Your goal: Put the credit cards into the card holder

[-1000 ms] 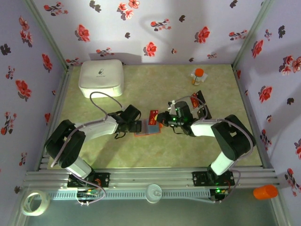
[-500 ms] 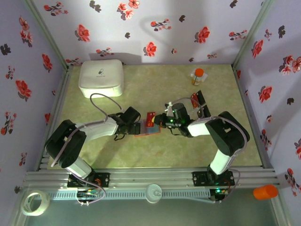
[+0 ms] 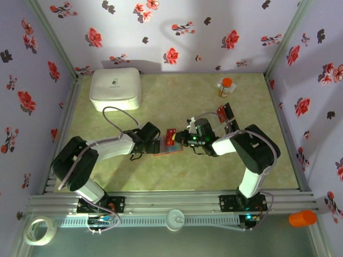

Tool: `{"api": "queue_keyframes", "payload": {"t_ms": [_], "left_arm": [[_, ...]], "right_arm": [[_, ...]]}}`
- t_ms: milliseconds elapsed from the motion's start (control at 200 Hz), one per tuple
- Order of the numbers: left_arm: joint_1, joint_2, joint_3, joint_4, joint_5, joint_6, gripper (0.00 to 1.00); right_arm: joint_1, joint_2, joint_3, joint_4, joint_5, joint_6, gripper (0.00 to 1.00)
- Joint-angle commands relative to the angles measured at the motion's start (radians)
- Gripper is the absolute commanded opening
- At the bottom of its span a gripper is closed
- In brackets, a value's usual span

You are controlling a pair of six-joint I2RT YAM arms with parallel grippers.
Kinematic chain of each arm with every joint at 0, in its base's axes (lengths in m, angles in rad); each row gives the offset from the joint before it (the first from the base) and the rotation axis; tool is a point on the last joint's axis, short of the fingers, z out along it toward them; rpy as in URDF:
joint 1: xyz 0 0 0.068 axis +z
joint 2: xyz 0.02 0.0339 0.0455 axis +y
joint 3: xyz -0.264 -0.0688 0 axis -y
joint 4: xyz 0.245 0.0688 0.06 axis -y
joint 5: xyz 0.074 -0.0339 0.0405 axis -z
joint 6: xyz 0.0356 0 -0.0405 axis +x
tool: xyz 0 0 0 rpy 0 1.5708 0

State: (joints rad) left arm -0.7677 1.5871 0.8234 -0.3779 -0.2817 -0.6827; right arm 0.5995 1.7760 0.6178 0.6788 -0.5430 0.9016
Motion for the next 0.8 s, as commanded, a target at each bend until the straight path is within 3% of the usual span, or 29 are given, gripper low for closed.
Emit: {"api": "queue_keyframes", "payload": {"t_ms": [0, 795], "left_arm": [[-0.008, 0.022, -0.019, -0.032, -0.033, -0.018, 1.00], [-0.007, 0.022, -0.026, -0.031, -0.032, -0.015, 1.00]], "right_arm": [[0.011, 0.019, 0.013, 0.026, -0.014, 0.005, 0.00], [0.016, 0.064, 0.023, -0.003, -0.078, -0.022, 0.00]]}}
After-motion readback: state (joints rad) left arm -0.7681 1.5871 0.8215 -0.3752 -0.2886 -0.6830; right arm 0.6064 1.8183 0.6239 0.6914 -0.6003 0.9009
